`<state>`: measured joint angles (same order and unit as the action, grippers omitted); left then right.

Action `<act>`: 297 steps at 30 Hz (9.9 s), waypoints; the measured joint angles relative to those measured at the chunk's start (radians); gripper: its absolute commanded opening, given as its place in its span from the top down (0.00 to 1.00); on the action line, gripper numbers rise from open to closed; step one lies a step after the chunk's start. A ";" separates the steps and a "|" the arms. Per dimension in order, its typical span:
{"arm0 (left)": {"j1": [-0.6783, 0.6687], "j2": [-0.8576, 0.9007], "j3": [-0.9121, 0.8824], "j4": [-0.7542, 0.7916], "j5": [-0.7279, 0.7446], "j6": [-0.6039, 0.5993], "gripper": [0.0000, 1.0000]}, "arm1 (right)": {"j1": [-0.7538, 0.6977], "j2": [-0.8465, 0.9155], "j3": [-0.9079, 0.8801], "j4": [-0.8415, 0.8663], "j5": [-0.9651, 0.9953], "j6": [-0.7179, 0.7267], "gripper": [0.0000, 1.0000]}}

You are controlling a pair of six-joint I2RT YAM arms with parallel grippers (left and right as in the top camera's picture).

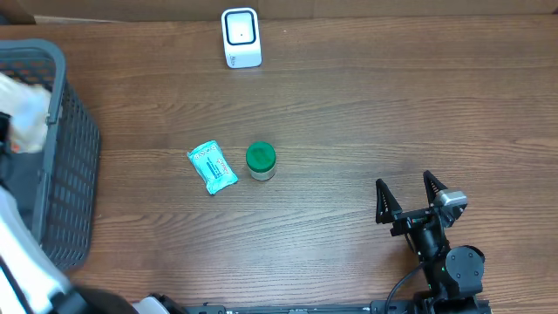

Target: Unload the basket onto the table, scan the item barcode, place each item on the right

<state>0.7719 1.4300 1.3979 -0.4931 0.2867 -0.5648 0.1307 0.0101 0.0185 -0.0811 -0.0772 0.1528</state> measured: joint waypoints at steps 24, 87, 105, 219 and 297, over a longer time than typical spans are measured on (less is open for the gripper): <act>-0.545 -0.134 0.185 -0.704 0.203 0.350 0.96 | 0.000 0.000 0.000 0.000 0.000 0.000 0.00; -0.851 0.573 0.117 -0.721 -0.228 0.433 0.00 | 0.000 0.000 0.000 0.000 0.000 0.000 0.00; -0.851 0.439 0.607 -0.940 -0.243 0.354 0.00 | 0.000 0.000 0.000 0.000 0.000 0.001 0.00; 0.153 0.332 0.165 -0.737 -0.432 0.100 0.22 | 0.000 0.000 0.000 0.000 0.000 0.000 0.00; -0.972 0.423 0.698 -0.895 -0.253 0.255 0.96 | 0.000 0.000 0.000 0.000 0.000 0.000 0.00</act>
<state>-0.2001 1.8530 2.0956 -1.3880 0.0341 -0.3096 0.1307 0.0101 0.0185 -0.0814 -0.0772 0.1528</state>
